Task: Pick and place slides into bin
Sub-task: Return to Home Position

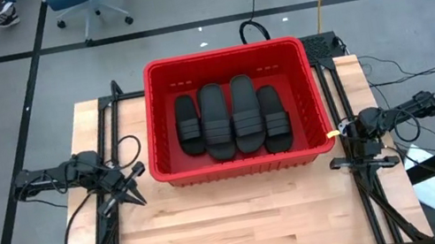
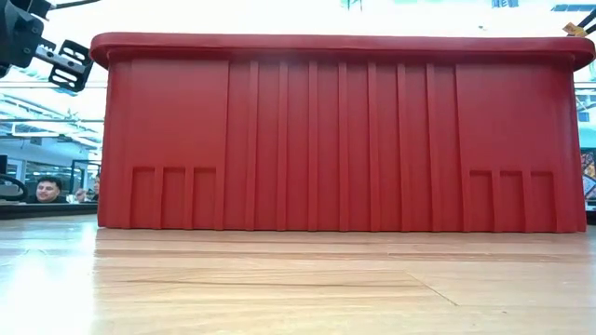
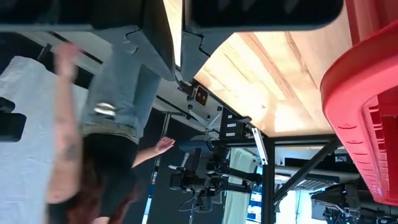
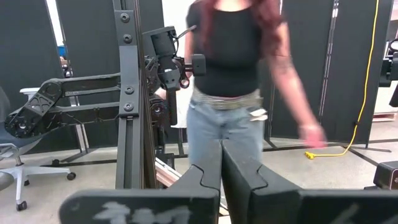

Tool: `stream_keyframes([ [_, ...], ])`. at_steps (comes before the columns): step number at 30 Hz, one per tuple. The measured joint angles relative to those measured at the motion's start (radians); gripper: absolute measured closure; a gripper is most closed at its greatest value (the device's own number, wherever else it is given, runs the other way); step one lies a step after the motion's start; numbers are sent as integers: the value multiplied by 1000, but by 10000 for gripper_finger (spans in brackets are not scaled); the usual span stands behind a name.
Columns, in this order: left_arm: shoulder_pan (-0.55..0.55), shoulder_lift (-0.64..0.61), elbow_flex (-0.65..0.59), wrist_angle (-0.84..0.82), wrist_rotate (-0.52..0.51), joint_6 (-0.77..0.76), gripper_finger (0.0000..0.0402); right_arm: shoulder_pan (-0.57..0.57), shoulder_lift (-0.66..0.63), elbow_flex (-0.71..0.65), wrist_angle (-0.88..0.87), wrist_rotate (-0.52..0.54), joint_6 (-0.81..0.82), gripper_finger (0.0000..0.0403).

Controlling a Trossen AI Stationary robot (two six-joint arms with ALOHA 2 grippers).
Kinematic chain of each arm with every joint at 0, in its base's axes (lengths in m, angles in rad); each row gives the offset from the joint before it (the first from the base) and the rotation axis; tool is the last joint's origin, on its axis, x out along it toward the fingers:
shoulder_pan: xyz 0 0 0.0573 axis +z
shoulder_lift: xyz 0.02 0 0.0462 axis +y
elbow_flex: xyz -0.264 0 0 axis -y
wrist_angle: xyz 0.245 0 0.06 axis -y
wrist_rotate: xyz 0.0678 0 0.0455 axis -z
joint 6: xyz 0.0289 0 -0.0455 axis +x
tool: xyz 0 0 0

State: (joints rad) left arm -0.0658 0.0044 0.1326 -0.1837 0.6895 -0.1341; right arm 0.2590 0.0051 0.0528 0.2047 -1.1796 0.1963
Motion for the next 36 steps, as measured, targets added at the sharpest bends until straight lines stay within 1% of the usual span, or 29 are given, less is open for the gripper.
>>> stream_keyframes([
  [6, 0, 0, 0, 0, 0, -1, 377, 0, 0, 0, 0, 0, 0, 403],
  [15, 0, 0, 0, 1, -1, -3, 400, 0, 0, 0, 0, 0, 0, 403],
  [27, 0, 0, 0, 1, -1, -2, 374, 0, 0, 0, 0, 0, 0, 403],
  [36, 0, 0, 0, 1, -1, -1, 391, 0, 0, 0, 0, 0, 0, 403],
])
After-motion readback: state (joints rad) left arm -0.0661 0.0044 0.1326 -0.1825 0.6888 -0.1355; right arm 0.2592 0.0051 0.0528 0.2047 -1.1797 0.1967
